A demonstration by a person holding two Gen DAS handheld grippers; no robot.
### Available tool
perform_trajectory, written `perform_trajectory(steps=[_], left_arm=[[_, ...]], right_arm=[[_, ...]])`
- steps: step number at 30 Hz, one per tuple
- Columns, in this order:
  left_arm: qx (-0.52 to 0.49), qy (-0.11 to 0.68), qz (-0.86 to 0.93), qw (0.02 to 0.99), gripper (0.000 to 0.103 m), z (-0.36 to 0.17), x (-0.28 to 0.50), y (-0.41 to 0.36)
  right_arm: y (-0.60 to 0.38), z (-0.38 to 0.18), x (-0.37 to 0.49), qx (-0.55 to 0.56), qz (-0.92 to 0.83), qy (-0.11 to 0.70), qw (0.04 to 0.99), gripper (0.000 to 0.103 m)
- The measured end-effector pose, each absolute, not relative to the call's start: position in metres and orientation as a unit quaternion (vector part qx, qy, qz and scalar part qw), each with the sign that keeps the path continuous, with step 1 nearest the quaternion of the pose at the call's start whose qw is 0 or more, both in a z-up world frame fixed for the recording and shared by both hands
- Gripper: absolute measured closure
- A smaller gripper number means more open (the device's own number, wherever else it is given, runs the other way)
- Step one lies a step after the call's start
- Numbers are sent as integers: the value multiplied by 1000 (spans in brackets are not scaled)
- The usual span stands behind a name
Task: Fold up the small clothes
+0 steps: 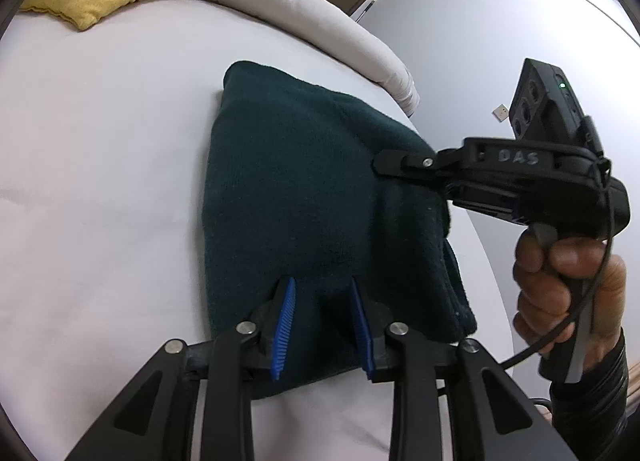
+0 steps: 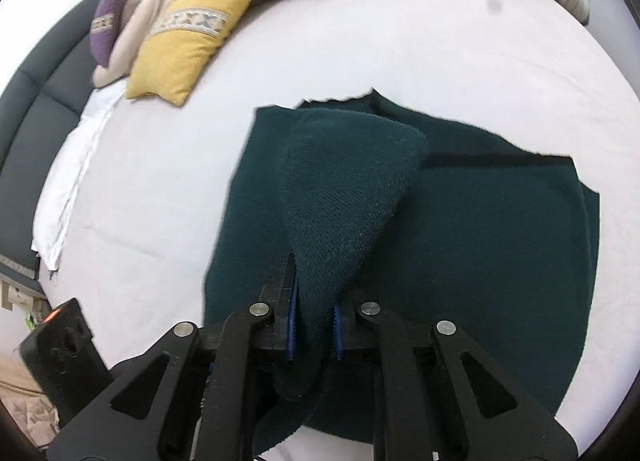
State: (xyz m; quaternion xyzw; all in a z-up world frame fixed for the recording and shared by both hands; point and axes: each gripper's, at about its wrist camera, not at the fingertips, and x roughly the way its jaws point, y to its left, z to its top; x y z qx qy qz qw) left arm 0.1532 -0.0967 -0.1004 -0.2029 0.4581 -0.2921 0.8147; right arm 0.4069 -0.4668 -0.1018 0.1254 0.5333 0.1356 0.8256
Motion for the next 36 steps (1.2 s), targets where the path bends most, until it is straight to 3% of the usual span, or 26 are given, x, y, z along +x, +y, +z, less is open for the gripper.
perform_trajectory(steps=[7,16,27,30,33,36], left_arm=[[-191,447,-303,820,69,-88,148,-98],[-153,436,-318,827,67,-74,151,-122],[-86,421,-333,840,57,-60,166,-165],[-60,425,-323,843,55,-71,169,-179],[-53,459,-318,828,56,-97,172,-182],[-32,448,-318,835,56,-101,162,-183]], right_arm=[[-492,-90,399,140,142,524,828,93],[-569,-124,402,187,124,510,831,93],[-638,-119,385,196,109,462,858,93],[-660,-138,382,210,92,467,854,93],[-680,-194,379,254,67,505,822,93],[-694,-199,367,310,79,473,821,92]])
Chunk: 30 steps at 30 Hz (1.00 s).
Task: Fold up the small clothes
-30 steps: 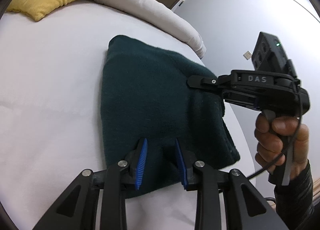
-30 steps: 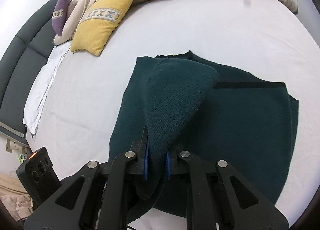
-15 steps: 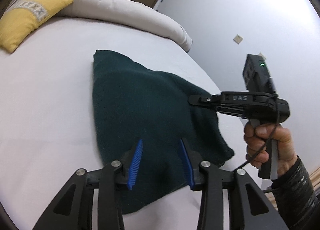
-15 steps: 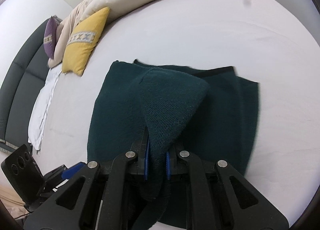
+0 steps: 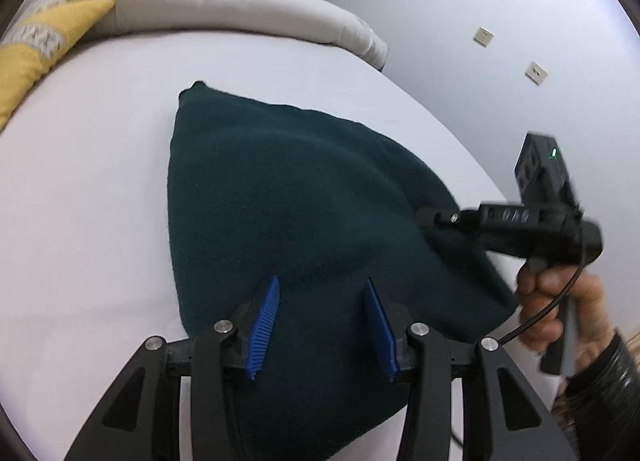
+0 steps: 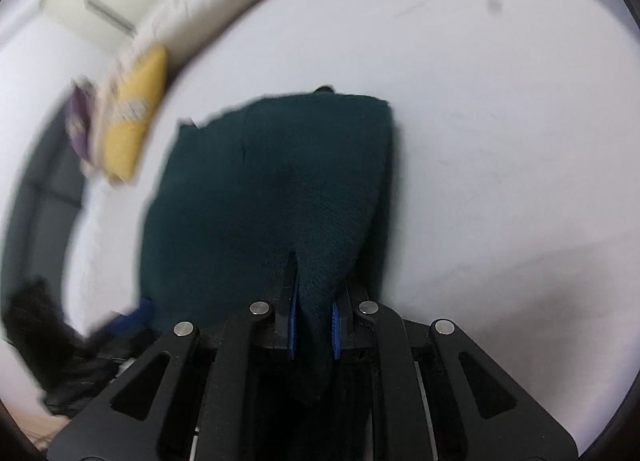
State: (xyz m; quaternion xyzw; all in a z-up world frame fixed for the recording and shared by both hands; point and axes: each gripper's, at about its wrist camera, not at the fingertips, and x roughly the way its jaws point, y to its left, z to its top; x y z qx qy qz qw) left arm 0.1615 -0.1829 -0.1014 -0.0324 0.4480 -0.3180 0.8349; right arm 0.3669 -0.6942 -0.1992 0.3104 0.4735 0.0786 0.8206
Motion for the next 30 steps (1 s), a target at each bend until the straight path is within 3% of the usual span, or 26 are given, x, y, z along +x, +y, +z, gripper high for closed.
perform_trajectory(steps=[5,8,10,16,18,21,26,30], left_arm=[[-29,455,-318,831,56,-103,162,-176],[-25,456,-320,830,56,-104,157,-171],[-18,456,-320,830,56,-104,158,-177],[-20,460,-317,829,56,-103,161,-185],[-20,461,-314,830,56,-103,161,-185],[-14,462,-314,829,56,-103,160,-186],[-15,466,-319,825,56,-102,168,-189],[-6,465,-322,824,57,-106,168,-189]], right_arm=[[-692,-184,360,321,83,478,813,86],[-689,-172,338,345,97,471,806,69],[-681,-164,318,344,101,468,808,50],[-660,-143,262,305,90,453,833,49],[-655,-152,261,288,81,473,829,55],[-667,-167,250,325,67,485,809,97],[-690,-189,217,448,80,445,771,99],[-705,-244,203,530,84,436,722,101]])
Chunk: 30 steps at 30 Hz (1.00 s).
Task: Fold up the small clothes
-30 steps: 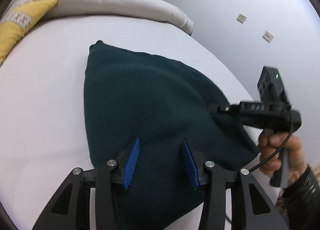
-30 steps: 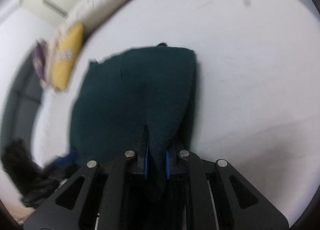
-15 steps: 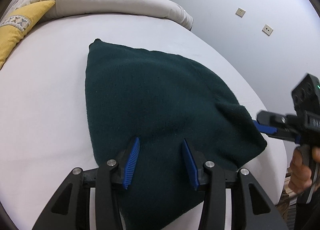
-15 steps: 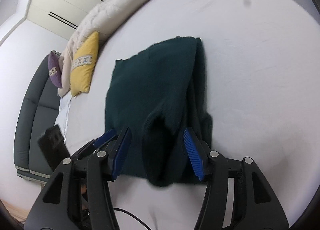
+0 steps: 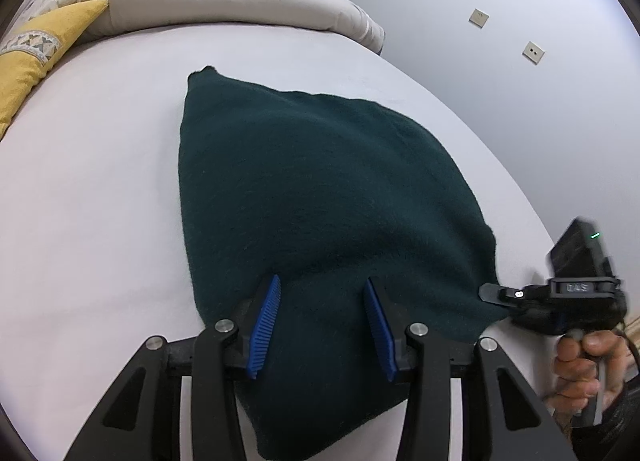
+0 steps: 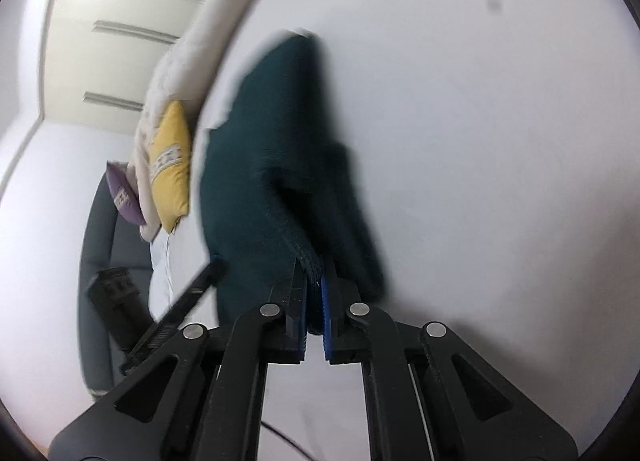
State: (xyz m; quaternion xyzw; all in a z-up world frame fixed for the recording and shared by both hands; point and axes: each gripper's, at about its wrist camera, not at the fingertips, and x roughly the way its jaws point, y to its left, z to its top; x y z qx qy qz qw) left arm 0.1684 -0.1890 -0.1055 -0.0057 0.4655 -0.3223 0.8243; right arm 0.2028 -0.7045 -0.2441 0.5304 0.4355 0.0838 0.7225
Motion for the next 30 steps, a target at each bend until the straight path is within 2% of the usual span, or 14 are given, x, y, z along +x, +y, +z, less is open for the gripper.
perform_trajectory(steps=[8,10,13,19,23,24,25,27,30], left_arm=[[4,464,-323,825,57,-105,166,-190],[8,461,-321,827,57,-100,163,-187],[7,450,-317,835,56,-87,160,-184],[-15,418,-308,854,54,-65,174,-187],[-3,435,-301,849,51,-79,191,-202],[-4,442,-300,845,51,-85,194,-202],[-7,447,-301,842,51,-92,195,-199],[-11,442,-307,843,51,-95,194,-193],[-9,445,-311,840,52,-101,195,-189]], right_arm=[[-696,-226,203,492,74,437,750,100],[-694,-205,205,445,50,443,777,93],[-695,-164,202,368,-3,431,824,92],[-657,-119,245,317,90,395,857,92],[-660,-155,287,340,68,443,826,92],[-665,-169,291,336,48,457,822,99],[-672,-182,290,355,49,457,815,103],[-685,-192,281,401,67,435,803,103],[-688,-197,267,409,72,419,808,103]])
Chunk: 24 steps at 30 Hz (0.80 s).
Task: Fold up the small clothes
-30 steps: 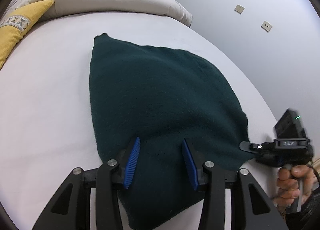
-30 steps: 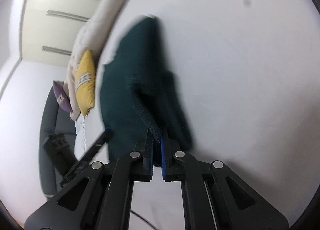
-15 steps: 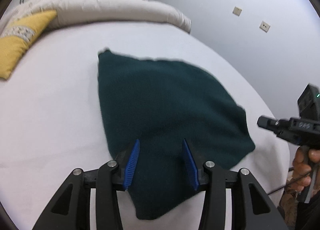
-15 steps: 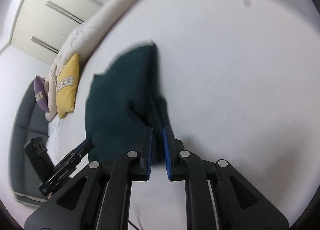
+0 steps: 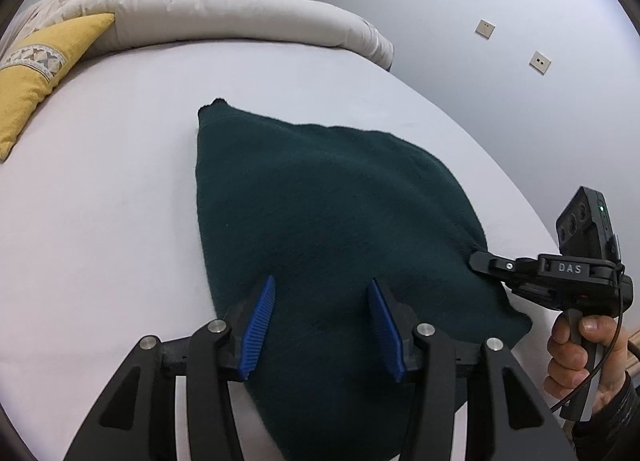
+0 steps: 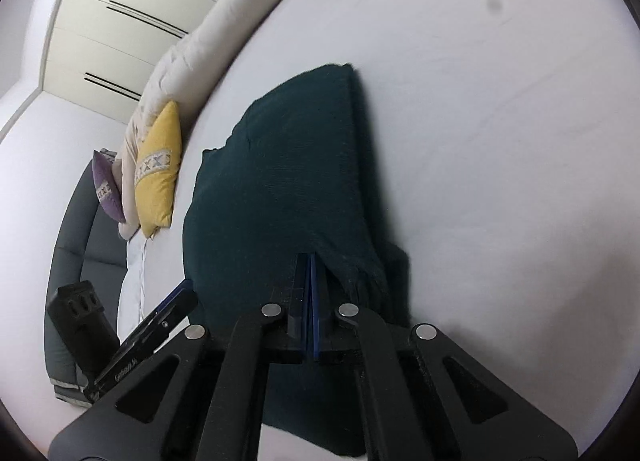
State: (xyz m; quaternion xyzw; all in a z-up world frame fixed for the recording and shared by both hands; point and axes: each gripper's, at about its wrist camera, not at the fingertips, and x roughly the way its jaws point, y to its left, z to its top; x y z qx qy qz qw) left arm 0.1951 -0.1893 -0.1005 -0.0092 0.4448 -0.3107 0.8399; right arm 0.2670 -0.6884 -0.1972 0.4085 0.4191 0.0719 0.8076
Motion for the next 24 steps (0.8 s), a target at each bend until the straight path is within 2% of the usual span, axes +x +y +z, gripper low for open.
perform_trajectory(steps=[5,7,10,12,14,15,16,18,20,22,24], left_arm=[[-18,452,-313,835,52,-105,197,-181],[-18,454,-312,834,52,-104,196,-177],[-6,449,-296,843,52,-90,192,-173],[-5,430,-288,856,51,-75,194,-170],[-7,415,-285,864,48,-61,202,-174],[-2,408,-283,868,48,-56,209,-180],[5,404,-281,870,48,-53,214,-186],[25,399,-279,873,47,-52,225,-201],[49,414,-270,868,47,-64,237,-217],[68,448,-253,854,45,-91,247,-225],[63,440,-251,860,42,-103,251,-219]], right_arm=[[-696,-221,246,477,82,389,784,103],[-684,-226,235,459,75,402,789,103],[-673,-198,231,382,41,428,818,103],[-672,-165,235,331,24,406,852,91],[-674,-141,246,291,10,383,876,71],[-674,-132,260,271,-2,377,886,41],[-673,-130,268,257,-8,374,891,26],[-672,-132,302,225,-8,383,896,27],[-672,-146,332,223,0,408,885,31],[-684,-169,361,218,-7,462,860,58],[-685,-177,376,213,-10,461,862,59]])
